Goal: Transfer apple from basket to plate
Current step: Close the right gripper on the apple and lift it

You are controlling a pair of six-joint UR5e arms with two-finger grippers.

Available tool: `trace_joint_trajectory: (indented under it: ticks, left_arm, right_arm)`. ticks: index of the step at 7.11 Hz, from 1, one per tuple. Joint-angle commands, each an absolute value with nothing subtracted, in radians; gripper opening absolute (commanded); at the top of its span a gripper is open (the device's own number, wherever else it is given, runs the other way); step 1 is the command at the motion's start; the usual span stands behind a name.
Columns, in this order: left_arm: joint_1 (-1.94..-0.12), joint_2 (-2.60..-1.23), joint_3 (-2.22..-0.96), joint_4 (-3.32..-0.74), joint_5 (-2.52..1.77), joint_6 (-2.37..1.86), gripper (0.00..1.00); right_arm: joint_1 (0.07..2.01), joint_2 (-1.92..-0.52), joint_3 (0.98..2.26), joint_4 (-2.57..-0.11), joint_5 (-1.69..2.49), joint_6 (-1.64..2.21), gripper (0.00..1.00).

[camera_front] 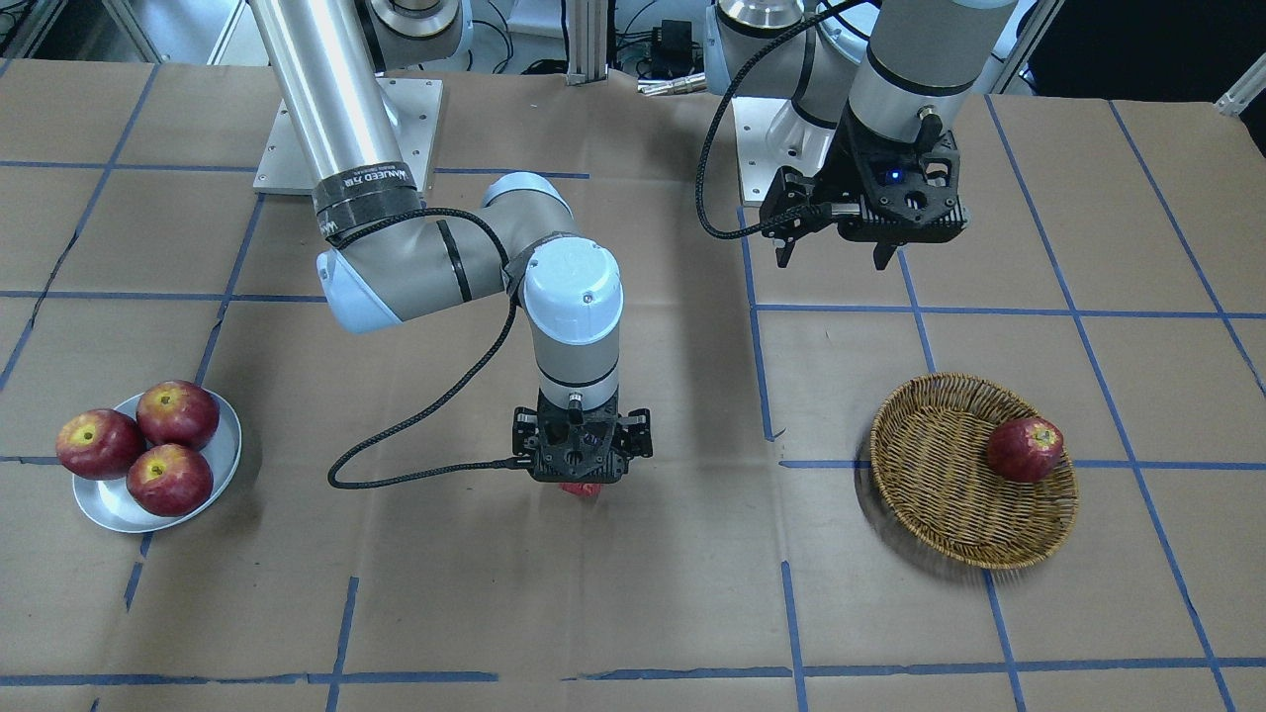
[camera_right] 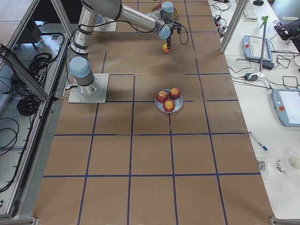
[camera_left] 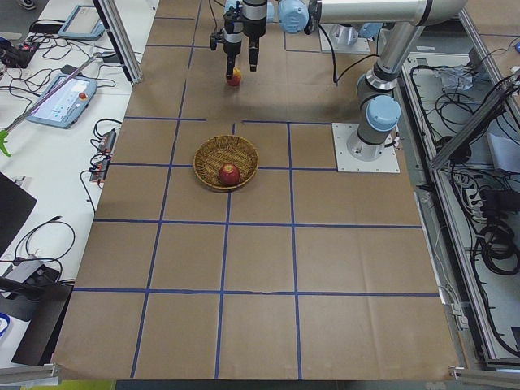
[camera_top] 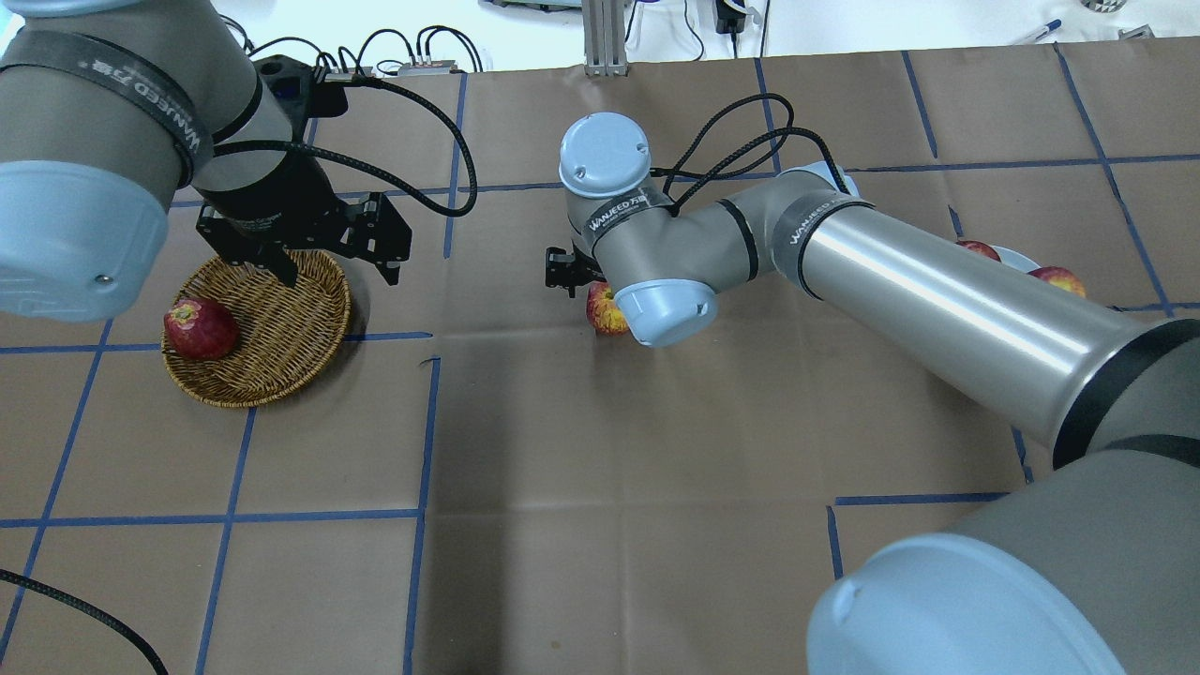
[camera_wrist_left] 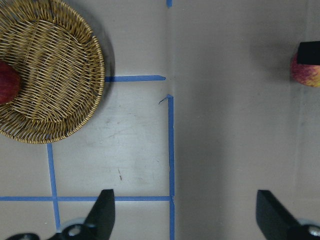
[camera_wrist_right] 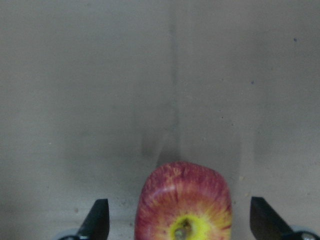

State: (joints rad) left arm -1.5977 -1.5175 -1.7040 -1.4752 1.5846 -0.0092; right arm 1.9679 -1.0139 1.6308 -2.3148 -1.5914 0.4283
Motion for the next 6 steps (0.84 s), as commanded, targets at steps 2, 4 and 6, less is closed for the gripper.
trace_joint_trajectory:
  ticks: [2,4,6]
  left_arm:
    - [-1.623,-1.508,-1.706,-1.486,1.585,-0.011,0.99]
    - [-1.638,-1.505,-1.706,-1.485,1.585,-0.011,0.99]
    - [-1.638,-1.502,-1.710,-1.485,1.588,-0.009,0.99]
  right_arm:
    - [1.968,-1.000,1.657,-2.322,-1.591,0.419,0.44]
    - [1.956,-1.035,1.622,-2.298,-1.592,0.416,0.29]
    - [1.886,-1.183,1.553,-2.039,-1.609,0.286,0.28]
